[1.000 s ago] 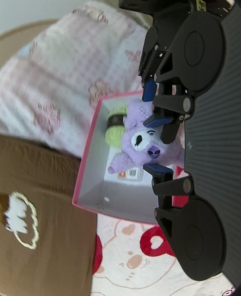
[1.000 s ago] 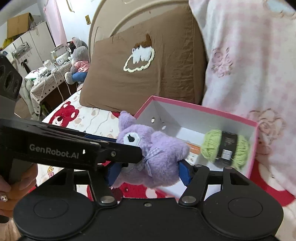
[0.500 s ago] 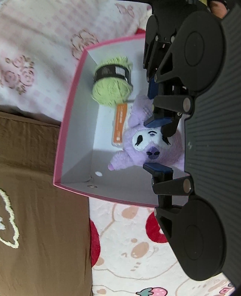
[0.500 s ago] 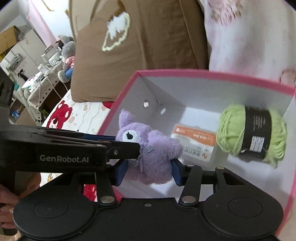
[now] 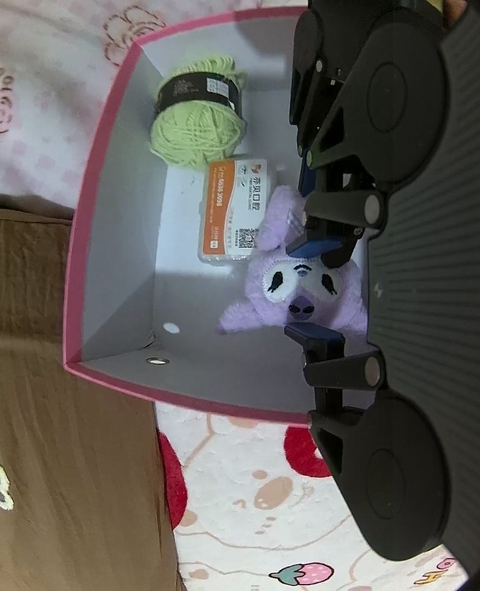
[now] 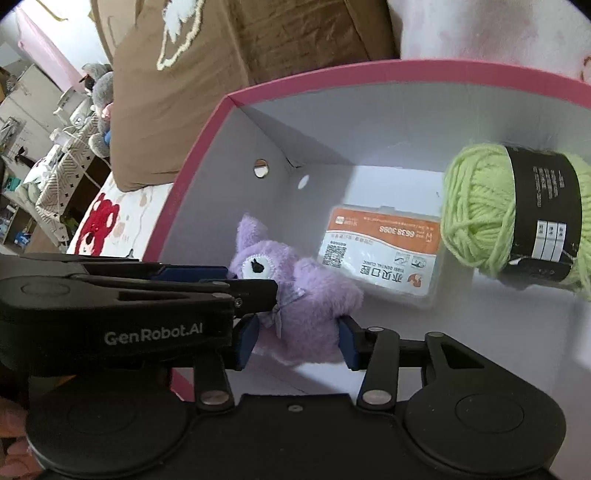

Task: Organize objects
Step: 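Lower the plush into the pink box beside the hair-tie box and open the left gripper, then withdraw the left tool and move it toward the orange sponge and wipe packets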

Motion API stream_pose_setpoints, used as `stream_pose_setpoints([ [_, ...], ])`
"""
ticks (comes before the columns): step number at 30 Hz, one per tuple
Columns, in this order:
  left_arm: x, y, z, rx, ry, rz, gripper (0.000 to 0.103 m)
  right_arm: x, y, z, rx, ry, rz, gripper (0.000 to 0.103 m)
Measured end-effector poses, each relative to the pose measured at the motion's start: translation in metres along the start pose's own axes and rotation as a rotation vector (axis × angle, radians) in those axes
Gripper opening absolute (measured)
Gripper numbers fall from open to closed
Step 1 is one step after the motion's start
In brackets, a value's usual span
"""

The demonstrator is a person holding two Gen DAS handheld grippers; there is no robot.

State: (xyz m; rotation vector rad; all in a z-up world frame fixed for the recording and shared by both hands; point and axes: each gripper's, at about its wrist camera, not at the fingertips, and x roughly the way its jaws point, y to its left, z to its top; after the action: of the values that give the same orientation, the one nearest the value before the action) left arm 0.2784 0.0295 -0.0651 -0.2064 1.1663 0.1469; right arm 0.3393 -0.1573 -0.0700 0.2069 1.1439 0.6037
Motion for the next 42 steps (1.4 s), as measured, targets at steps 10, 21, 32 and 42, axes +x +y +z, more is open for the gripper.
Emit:
stream_pose_setpoints([
  [10,0.007,-0.001,-0.001,-0.028,0.015,0.014,0.023,0.008,-0.005,-0.002,0.019,0.023,-0.009,0.035],
  [21,-0.001,0.013,-0.008,-0.095,-0.049,-0.059,0.025,0.015,0.007,0.001,0.01,0.006,-0.024,0.035],
  [32,-0.027,0.014,-0.015,-0.056,-0.127,-0.089,0.026,-0.018,0.009,-0.007,-0.113,-0.057,-0.113,0.046],
  [42,-0.064,0.021,-0.037,-0.033,-0.175,-0.11,0.027,-0.075,0.019,-0.027,-0.201,-0.159,-0.114,0.046],
])
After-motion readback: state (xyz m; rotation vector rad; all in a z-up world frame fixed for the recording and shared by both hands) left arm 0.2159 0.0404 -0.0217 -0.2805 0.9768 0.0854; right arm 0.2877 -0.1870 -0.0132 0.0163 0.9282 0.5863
